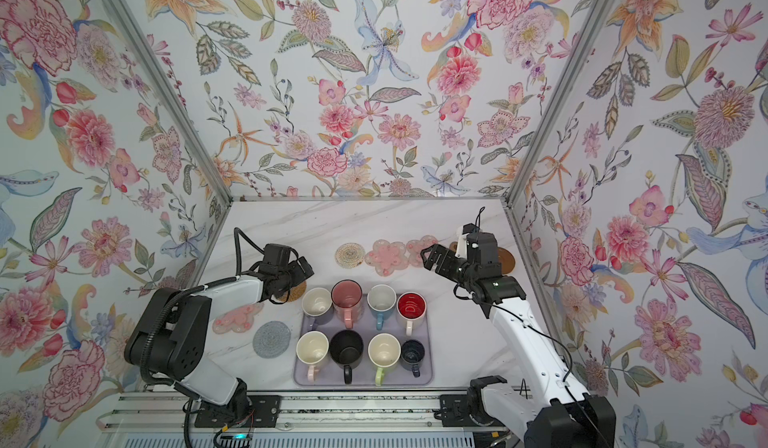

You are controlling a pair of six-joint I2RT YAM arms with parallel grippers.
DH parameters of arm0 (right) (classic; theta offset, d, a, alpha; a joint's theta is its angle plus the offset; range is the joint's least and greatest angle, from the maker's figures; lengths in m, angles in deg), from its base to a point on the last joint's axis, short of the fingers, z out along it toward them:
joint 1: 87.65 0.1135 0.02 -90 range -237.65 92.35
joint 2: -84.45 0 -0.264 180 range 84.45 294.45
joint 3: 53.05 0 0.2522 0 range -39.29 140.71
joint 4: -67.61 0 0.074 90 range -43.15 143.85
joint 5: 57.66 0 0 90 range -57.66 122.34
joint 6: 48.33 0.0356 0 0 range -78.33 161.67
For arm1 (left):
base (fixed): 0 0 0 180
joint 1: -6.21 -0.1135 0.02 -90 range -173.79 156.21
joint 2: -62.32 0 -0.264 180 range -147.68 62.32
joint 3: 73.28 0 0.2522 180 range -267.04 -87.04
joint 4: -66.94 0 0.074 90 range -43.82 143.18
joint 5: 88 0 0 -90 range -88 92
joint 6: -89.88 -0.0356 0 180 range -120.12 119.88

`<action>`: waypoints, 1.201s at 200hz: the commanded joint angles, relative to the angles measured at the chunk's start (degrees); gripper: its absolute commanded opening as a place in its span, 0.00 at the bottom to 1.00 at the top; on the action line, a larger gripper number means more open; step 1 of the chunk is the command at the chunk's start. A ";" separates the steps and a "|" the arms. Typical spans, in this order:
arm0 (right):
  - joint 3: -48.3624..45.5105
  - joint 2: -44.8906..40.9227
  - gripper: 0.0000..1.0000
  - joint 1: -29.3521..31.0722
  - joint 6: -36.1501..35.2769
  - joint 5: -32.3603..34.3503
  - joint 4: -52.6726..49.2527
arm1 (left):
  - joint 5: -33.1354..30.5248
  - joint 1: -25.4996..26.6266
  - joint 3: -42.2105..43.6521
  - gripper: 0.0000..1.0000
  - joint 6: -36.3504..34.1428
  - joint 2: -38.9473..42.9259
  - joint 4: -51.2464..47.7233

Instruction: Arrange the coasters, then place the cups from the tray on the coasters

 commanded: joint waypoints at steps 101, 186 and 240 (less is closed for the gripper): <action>7.47 -1.32 0.99 -0.01 -0.28 5.83 -8.64 | 7.86 -0.73 -9.55 0.99 -2.61 -13.12 1.94; 7.92 -1.97 0.99 -0.06 0.10 6.69 -9.62 | 12.00 -0.34 -13.53 0.99 -2.71 -15.99 1.59; 7.84 -2.32 0.99 -0.25 -0.07 6.49 -9.59 | 11.83 1.52 -17.11 0.99 -2.95 -18.14 0.06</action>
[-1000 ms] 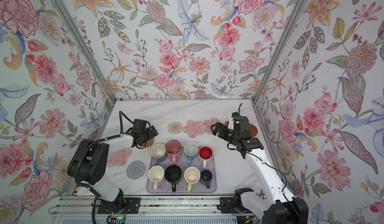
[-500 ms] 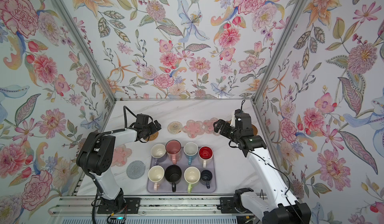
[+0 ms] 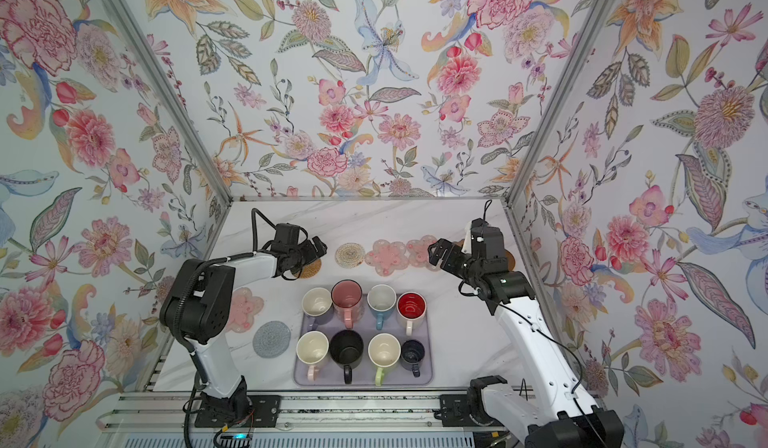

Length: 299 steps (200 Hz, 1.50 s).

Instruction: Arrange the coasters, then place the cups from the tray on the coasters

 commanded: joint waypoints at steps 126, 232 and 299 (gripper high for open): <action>0.40 -3.22 0.99 -1.14 0.28 0.27 -1.17 | 2.68 5.11 -6.41 0.99 1.02 -6.90 -5.08; 0.05 -3.95 0.99 -2.17 -1.36 0.56 -1.35 | -1.46 4.29 -12.30 0.99 -5.87 4.57 -12.89; -0.13 -2.79 0.99 -2.46 -5.37 1.92 -1.32 | -14.36 3.02 2.01 0.99 -7.22 32.20 -23.40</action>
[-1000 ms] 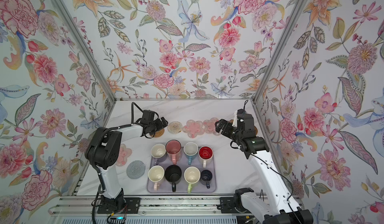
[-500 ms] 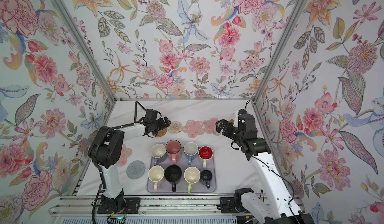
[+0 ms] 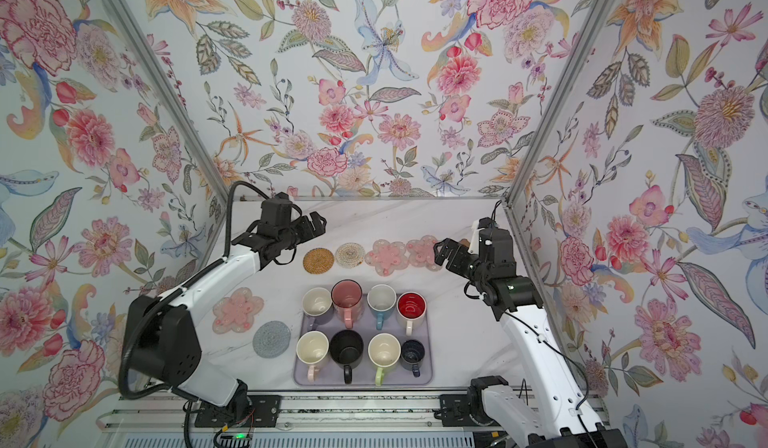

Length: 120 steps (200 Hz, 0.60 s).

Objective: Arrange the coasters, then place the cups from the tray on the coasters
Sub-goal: 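Lift the left gripper and draw it back over the pink flower coaster near the tray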

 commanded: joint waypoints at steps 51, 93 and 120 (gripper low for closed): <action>0.14 2.91 0.99 -0.46 -5.14 0.05 1.53 | -12.39 -1.47 25.20 0.99 4.66 28.87 -13.08; -0.45 3.41 0.99 -0.36 -5.85 -1.41 3.39 | -13.62 -1.53 28.77 0.99 8.79 33.55 -16.56; -0.98 3.84 0.99 0.14 -6.44 -2.04 4.34 | -15.67 -1.66 29.74 0.99 11.58 34.88 -18.57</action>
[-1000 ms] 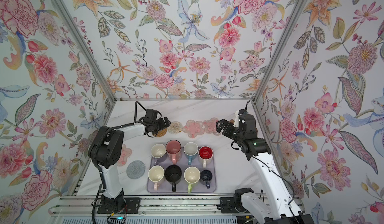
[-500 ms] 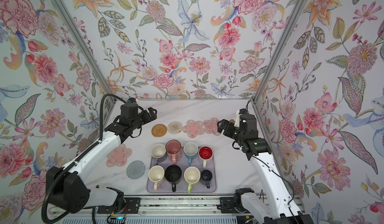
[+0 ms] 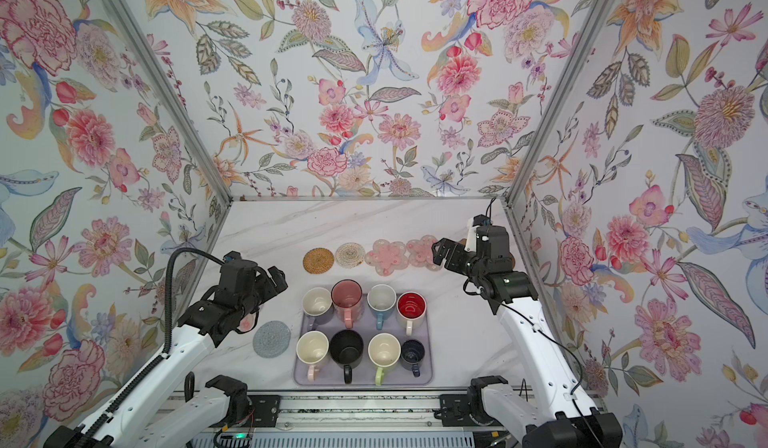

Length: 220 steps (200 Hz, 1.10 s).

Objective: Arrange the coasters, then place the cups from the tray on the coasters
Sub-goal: 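Lift the left gripper and draw it back over the pink flower coaster near the tray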

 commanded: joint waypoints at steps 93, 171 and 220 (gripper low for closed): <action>-2.74 1.53 0.99 2.10 -1.94 -2.65 4.90 | 4.95 -17.95 9.75 0.99 8.69 5.46 -5.77; -3.46 -0.31 0.99 4.08 -2.33 -3.20 5.96 | 8.39 -27.09 12.79 0.99 7.10 -0.95 -1.10; -3.63 -0.30 0.99 5.36 -2.55 -2.95 6.28 | 8.54 -29.51 14.16 0.99 5.71 -4.22 3.03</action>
